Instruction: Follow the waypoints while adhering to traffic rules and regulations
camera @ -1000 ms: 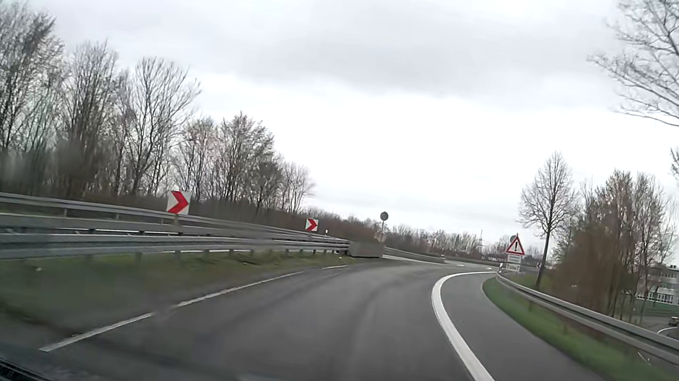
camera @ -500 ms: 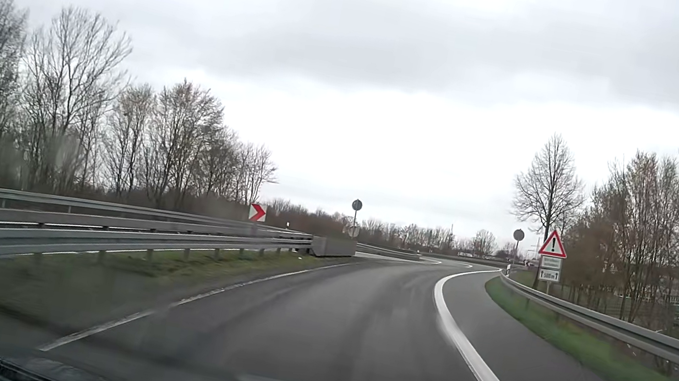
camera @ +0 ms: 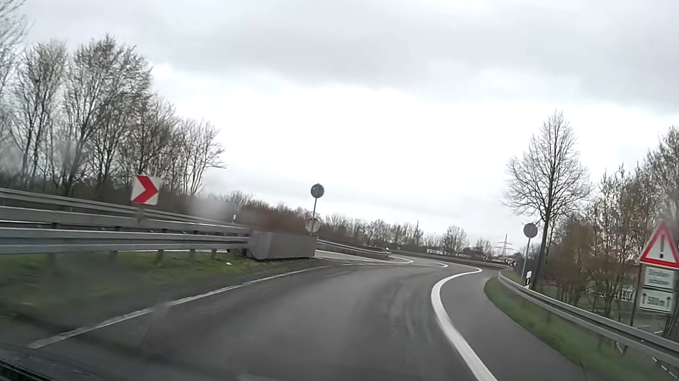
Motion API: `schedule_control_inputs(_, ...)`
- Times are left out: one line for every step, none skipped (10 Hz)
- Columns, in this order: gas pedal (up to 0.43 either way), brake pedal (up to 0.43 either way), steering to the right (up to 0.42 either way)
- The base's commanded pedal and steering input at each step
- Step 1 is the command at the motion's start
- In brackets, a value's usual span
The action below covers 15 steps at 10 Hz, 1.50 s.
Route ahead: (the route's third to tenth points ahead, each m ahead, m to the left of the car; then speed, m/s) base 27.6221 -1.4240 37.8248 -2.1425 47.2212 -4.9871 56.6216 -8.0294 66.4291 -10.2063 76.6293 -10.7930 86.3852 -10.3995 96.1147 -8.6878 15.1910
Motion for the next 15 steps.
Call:
schedule_control_inputs(0.000,0.000,0.049)
schedule_control_inputs(0.000,0.000,0.049)
schedule_control_inputs(0.000,0.000,0.049)
schedule_control_inputs(0.000,0.000,0.049)
schedule_control_inputs(0.000,0.000,0.048)
schedule_control_inputs(0.000,0.000,0.047)
schedule_control_inputs(0.000,0.000,0.047)
schedule_control_inputs(0.000,0.000,0.047)
schedule_control_inputs(0.000,0.000,0.047)
schedule_control_inputs(0.000,0.012,0.047)
schedule_control_inputs(0.000,0.061,0.046)
schedule_control_inputs(0.000,0.152,0.046)
schedule_control_inputs(0.000,0.146,0.046)
schedule_control_inputs(0.000,0.018,0.046)
schedule_control_inputs(0.000,0.000,0.044)
